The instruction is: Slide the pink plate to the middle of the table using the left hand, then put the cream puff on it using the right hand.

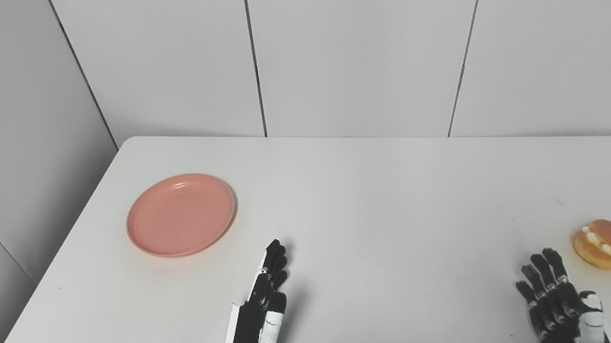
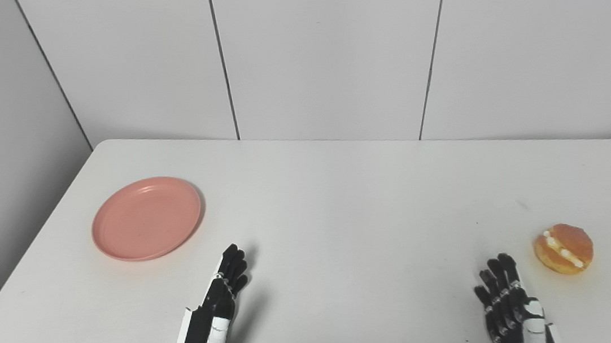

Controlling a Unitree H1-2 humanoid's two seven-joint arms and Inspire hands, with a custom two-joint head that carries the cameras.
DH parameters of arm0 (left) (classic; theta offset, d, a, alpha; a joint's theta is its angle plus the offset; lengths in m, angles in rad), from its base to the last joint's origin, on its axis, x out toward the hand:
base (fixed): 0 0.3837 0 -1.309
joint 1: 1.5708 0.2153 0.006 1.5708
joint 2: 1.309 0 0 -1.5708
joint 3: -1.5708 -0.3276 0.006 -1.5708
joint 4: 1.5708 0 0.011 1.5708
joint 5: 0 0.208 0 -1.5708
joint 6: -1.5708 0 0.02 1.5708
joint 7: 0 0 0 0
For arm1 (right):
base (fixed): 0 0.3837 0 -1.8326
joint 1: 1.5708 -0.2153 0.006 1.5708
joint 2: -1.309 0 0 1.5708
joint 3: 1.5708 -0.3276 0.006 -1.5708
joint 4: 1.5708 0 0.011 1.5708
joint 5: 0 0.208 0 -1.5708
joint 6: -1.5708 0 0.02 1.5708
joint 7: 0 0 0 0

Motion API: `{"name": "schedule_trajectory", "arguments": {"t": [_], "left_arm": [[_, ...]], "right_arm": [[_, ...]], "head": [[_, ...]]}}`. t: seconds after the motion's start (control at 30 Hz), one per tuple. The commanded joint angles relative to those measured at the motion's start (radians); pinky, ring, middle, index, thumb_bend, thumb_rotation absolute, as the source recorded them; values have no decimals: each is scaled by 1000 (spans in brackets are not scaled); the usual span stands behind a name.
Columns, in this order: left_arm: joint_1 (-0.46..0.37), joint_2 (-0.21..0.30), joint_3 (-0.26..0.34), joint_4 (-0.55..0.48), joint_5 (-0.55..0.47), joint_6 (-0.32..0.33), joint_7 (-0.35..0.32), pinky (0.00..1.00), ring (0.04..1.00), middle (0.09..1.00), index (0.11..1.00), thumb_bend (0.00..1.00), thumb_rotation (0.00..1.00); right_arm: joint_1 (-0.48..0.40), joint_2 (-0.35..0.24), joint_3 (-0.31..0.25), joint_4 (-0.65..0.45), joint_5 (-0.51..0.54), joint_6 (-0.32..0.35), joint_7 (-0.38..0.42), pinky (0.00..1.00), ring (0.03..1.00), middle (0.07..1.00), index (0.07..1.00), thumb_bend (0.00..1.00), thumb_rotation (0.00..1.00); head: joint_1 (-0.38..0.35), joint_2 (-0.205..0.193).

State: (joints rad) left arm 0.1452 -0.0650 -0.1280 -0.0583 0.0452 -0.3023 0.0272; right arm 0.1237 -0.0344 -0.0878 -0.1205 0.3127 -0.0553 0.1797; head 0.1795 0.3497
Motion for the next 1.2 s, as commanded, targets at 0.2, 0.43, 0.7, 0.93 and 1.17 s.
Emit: {"name": "schedule_trajectory", "arguments": {"t": [0.2, 0.43, 0.7, 0.93, 1.17], "left_arm": [[-31, -18, 22, -3, -53, 43, -1, 958, 951, 937, 890, 825, 911], [-137, 30, 91, -107, -48, 95, 8, 972, 937, 911, 872, 853, 939], [-255, 109, 197, -165, -68, 159, 5, 976, 936, 900, 861, 879, 925], [-354, 193, 304, -28, -110, 69, 11, 964, 897, 872, 837, 907, 930], [-416, 281, 364, -31, -91, 97, 20, 924, 870, 852, 823, 892, 958]], "right_arm": [[9, 12, 0, 105, -6, 14, -11, 1000, 999, 987, 991, 782, 1000], [2, 22, 8, 112, -20, 24, -18, 1000, 983, 969, 987, 796, 1000], [-5, 40, 17, 120, -34, 27, -24, 1000, 972, 946, 960, 839, 1000], [-10, 44, 21, 134, -26, 23, -13, 1000, 963, 930, 960, 849, 1000], [-14, 47, 26, 139, -36, 27, -17, 1000, 943, 903, 955, 840, 1000]], "head": [[18, -12], [12, -20], [2, -25], [0, -27], [2, -29]]}}
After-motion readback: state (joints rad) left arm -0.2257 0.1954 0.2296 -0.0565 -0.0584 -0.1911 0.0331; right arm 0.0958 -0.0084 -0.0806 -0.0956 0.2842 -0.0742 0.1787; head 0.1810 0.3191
